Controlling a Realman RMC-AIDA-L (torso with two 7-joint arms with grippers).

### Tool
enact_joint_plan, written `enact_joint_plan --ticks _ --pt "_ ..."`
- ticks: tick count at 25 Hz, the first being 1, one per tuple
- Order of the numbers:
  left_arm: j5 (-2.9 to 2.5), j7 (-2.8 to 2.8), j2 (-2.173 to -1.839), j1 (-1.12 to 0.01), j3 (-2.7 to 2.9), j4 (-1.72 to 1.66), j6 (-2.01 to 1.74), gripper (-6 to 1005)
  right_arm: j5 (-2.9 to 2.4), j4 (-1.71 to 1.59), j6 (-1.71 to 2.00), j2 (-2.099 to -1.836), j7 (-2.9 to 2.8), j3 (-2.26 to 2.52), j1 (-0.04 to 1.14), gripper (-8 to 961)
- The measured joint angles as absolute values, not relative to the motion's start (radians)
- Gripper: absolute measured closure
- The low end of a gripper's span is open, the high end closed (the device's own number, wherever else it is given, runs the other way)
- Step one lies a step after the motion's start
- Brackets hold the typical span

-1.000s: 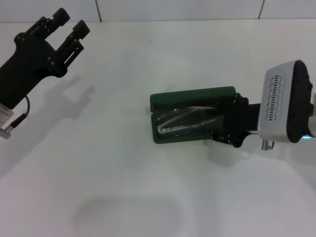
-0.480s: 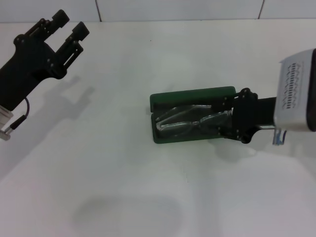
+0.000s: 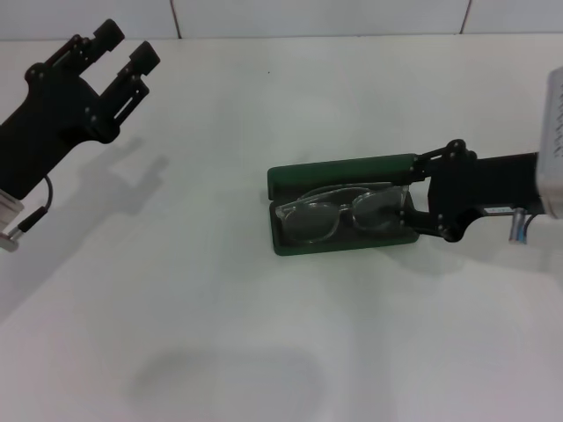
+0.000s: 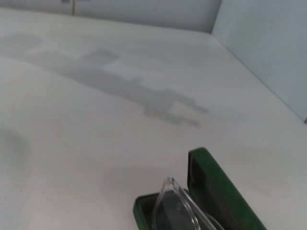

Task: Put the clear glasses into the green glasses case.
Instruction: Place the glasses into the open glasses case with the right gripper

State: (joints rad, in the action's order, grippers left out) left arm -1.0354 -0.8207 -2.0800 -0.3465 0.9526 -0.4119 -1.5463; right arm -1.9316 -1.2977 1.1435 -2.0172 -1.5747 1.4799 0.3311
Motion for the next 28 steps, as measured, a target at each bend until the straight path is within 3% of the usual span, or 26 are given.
enact_joint_plan --ticks 12,21,28 --pt "-1.043 -0.819 -2.08 -0.337 0.953 -0.411 -1.547 387 -1.799 -1.271 1.244 -2.017 -1.489 1.386 0.327 533" --pt "-1.047 -0.817 -2.083 -0.338 0.956 -0.408 -1.548 385 -1.759 -1.013 1.408 -2.012 -1.402 1.316 0.445 533" --pt "-1.067 -0.815 -2.085 -0.348 0.956 -0.406 -1.548 383 -1.812 -1.026 1.358 -2.016 -1.408 1.308 0.474 540"
